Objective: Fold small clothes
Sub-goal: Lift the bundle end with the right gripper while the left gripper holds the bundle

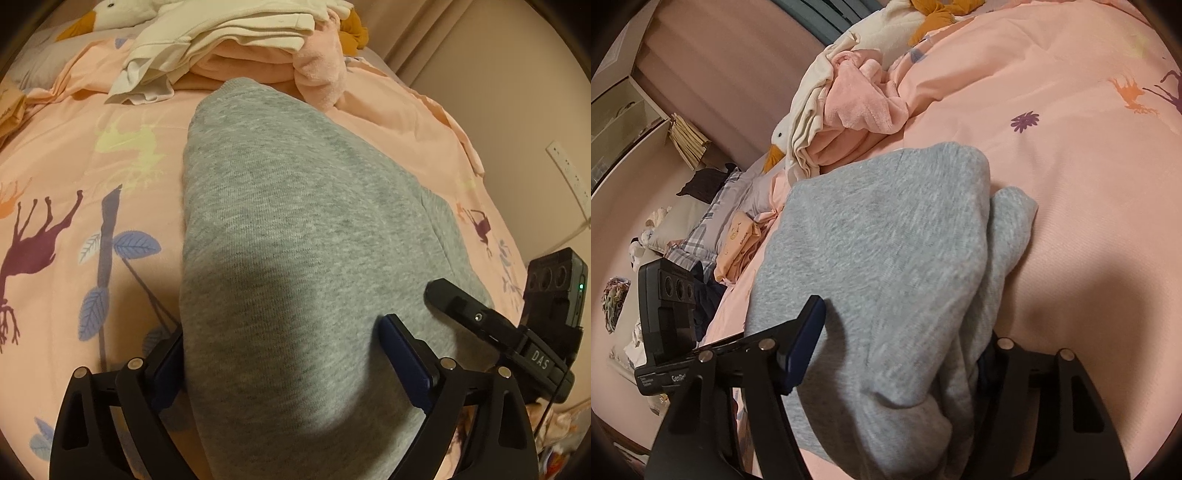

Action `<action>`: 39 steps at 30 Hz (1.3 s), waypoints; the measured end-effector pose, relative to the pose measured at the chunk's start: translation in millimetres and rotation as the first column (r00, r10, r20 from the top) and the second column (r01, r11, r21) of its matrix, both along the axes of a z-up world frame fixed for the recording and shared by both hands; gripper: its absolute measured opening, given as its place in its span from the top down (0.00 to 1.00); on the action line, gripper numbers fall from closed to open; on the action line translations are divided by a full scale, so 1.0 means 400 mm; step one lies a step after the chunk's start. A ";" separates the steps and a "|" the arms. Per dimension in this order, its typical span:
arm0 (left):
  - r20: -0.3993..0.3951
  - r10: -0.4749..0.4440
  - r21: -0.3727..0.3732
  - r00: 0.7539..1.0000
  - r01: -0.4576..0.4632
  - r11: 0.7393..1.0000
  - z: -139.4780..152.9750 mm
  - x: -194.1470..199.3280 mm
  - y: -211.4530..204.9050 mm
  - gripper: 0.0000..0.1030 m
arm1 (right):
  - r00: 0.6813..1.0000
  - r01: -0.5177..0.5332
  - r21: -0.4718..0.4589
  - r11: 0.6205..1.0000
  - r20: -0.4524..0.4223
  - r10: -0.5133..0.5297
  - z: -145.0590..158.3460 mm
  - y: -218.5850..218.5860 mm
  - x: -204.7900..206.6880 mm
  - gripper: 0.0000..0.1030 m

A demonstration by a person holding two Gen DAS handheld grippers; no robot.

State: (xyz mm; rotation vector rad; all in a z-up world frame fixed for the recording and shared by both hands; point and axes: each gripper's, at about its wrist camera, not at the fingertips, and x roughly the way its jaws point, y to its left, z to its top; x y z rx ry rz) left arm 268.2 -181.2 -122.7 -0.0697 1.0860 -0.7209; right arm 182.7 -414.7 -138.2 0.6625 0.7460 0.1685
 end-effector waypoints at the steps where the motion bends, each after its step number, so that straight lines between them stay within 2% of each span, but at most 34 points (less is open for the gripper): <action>1: 0.002 -0.001 0.000 1.000 0.001 1.000 0.000 0.000 0.000 0.09 | 1.000 0.002 -0.006 1.000 0.001 -0.002 0.001 0.001 0.000 0.37; 4: 0.012 -0.002 0.002 1.000 0.002 1.000 0.002 -0.004 0.000 0.09 | 1.000 0.005 -0.019 1.000 0.007 -0.005 0.004 0.005 -0.004 0.43; 8: 0.017 0.004 0.000 1.000 -0.004 1.000 0.004 -0.005 0.004 0.09 | 1.000 -0.007 -0.041 0.999 0.027 0.008 0.014 0.015 -0.005 0.57; 12: 0.026 0.005 0.001 1.000 -0.005 1.000 0.004 -0.007 0.007 0.10 | 0.999 -0.013 -0.071 0.997 0.046 0.017 0.025 0.026 -0.006 0.63; 32: 0.083 0.038 -0.016 0.996 -0.036 0.999 0.033 -0.026 0.033 0.32 | 0.992 -0.025 -0.281 0.959 0.111 0.058 0.085 0.112 -0.020 0.71; 39: 0.092 0.040 -0.039 0.995 -0.036 0.999 0.047 -0.039 0.049 0.39 | 0.981 -0.051 -0.299 0.953 0.166 0.104 0.116 0.142 -0.044 0.73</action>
